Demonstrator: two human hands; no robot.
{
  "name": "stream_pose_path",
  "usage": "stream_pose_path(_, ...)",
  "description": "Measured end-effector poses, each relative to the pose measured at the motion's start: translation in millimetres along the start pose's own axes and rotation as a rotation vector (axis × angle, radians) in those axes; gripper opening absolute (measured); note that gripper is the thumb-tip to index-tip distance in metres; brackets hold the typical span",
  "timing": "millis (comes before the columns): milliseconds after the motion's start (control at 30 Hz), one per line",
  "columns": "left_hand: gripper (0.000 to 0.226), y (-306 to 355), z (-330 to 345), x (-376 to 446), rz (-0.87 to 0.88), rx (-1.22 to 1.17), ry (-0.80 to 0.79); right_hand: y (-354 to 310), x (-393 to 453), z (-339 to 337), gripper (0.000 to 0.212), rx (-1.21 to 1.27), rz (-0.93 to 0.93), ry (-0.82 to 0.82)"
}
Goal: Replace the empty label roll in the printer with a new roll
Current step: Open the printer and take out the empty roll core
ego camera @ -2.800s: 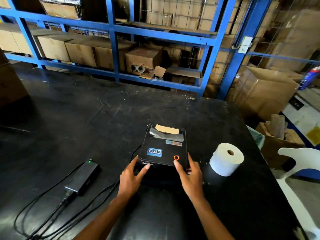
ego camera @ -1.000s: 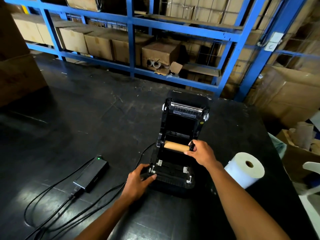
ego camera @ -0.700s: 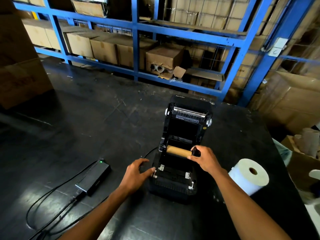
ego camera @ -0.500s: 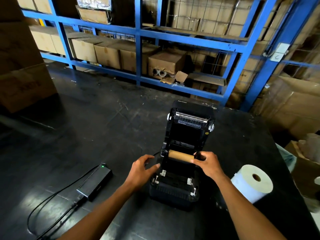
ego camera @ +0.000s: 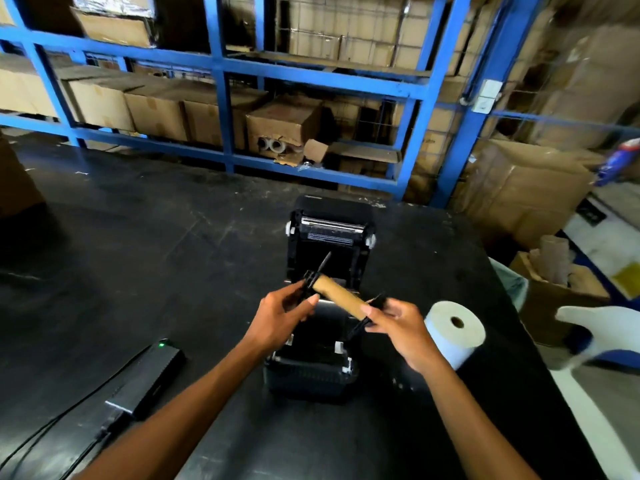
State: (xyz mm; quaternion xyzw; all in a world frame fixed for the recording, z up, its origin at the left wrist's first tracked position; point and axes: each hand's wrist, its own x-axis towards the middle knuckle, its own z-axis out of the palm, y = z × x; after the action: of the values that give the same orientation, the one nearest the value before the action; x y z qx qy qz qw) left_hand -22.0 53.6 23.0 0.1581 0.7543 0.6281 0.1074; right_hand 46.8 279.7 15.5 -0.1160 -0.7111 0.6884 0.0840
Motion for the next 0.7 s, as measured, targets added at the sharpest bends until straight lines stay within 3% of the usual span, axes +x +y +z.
stream_pose_path(167, 0.009, -2, 45, -29, -0.117, -0.147, -0.127, 32, -70, -14, 0.009, 0.124, 0.096, 0.256)
stream_pose_path(300, 0.011, -1, 85, -47, -0.176, -0.088, -0.303, 56, -121, -25, 0.022, 0.354, 0.162, 0.392)
stream_pose_path(467, 0.021, 1, 128, -61, -0.185, -0.083, -0.350, 62, -165, -61, 0.010, 0.496, 0.160, 0.590)
stream_pose_path(533, 0.021, -6, 139, -61, -0.138, 0.032, -0.357, 63, -181, -82, 0.008, 0.448, 0.168, 0.665)
stream_pose_path(700, 0.032, -42, 163, -62, 0.055, 0.627, -0.390, 72, -207, -117, 0.019, 0.202, 0.250, 0.755)
